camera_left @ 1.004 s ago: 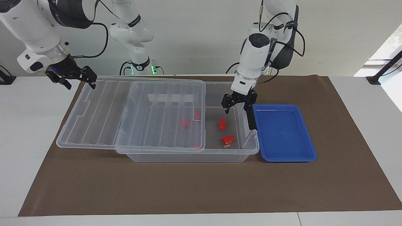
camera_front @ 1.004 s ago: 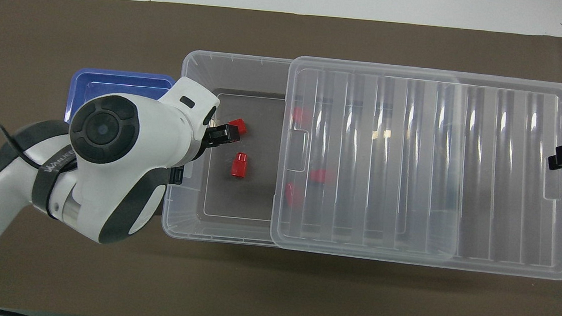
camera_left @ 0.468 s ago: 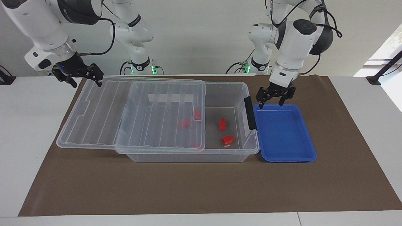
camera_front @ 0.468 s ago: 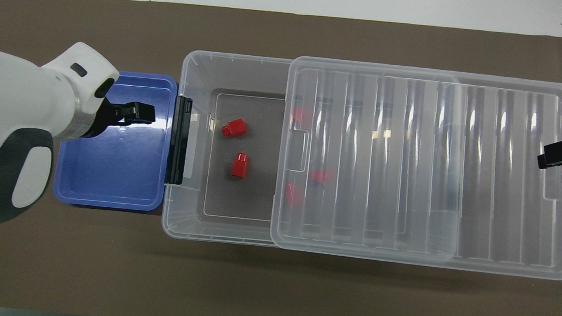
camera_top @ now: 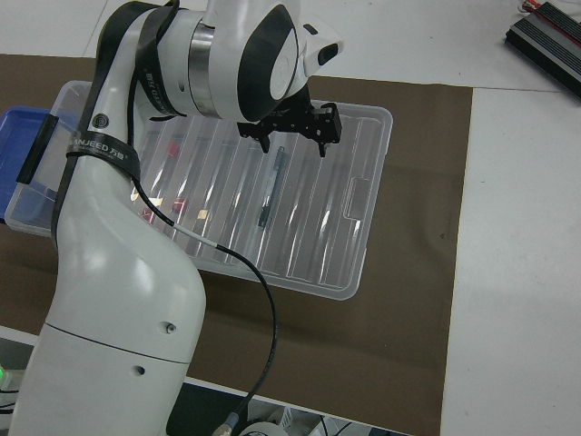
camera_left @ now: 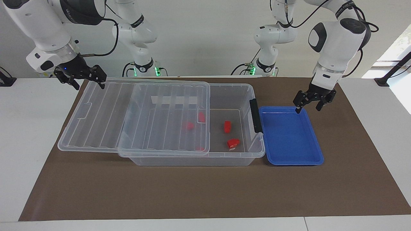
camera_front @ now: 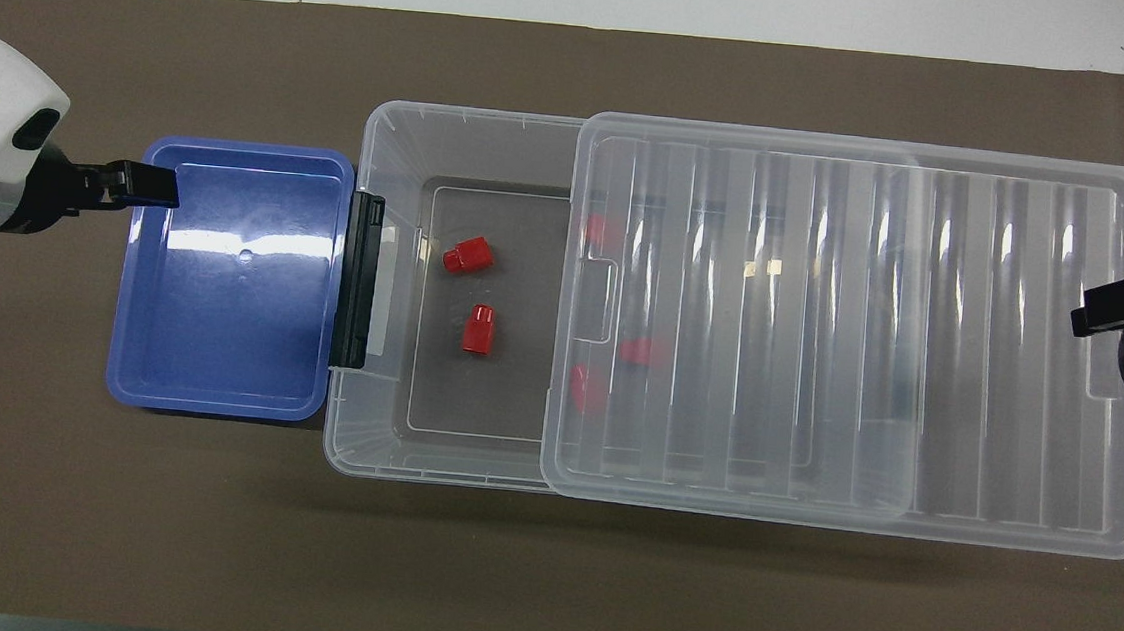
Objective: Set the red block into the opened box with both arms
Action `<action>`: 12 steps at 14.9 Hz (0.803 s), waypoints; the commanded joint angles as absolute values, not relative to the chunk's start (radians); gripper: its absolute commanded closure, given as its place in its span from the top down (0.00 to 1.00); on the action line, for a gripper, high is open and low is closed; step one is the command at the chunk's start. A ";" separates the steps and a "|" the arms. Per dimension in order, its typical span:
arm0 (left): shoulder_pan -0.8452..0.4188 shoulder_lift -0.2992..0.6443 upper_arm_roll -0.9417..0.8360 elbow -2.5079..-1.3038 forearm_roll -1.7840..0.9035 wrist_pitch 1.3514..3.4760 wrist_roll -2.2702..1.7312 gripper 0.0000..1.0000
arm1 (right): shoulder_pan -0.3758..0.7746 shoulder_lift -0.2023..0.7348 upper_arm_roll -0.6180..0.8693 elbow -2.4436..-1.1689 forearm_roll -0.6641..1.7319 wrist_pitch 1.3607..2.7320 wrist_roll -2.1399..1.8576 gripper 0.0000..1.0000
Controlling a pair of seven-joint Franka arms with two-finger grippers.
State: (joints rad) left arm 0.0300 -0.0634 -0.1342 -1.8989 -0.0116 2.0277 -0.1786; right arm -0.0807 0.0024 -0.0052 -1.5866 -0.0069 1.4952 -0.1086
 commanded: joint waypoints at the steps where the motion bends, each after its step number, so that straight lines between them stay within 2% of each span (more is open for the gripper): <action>1: 0.054 -0.037 -0.146 -1.809 -0.006 1.953 -0.170 1.00 | -0.086 0.015 0.006 -1.562 -0.017 1.474 -0.084 1.00; 5: 0.069 -0.008 -0.143 -1.685 -0.008 1.840 -0.156 1.00 | -0.087 0.008 0.006 -1.580 -0.017 1.483 -0.081 1.00; 8: 0.071 -0.006 -0.143 -1.667 -0.009 1.806 -0.149 1.00 | -0.127 -0.015 -0.011 -1.644 -0.014 1.558 -0.145 1.00; 9: 0.069 -0.008 -0.143 -1.667 -0.011 1.790 -0.149 1.00 | -0.156 -0.023 -0.011 -1.670 -0.014 1.580 -0.196 0.83; 10: 0.068 -0.008 -0.143 -1.669 -0.012 1.778 -0.149 1.00 | -0.187 -0.037 -0.014 -1.702 -0.014 1.610 -0.251 0.62; 11: 0.066 -0.012 -0.143 -1.677 -0.014 1.773 -0.149 1.00 | -0.218 -0.044 -0.024 -1.738 -0.014 1.644 -0.324 0.30; 12: 0.063 -0.018 -0.144 -1.687 -0.014 1.772 -0.152 1.00 | -0.230 -0.046 -0.043 -1.758 -0.015 1.670 -0.381 0.04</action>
State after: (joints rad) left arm 0.0590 -0.0239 -0.1371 -1.7001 -0.0120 1.8052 -0.1651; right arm -0.1862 -0.0050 -0.0242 -1.6692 -0.0127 1.6034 -0.2693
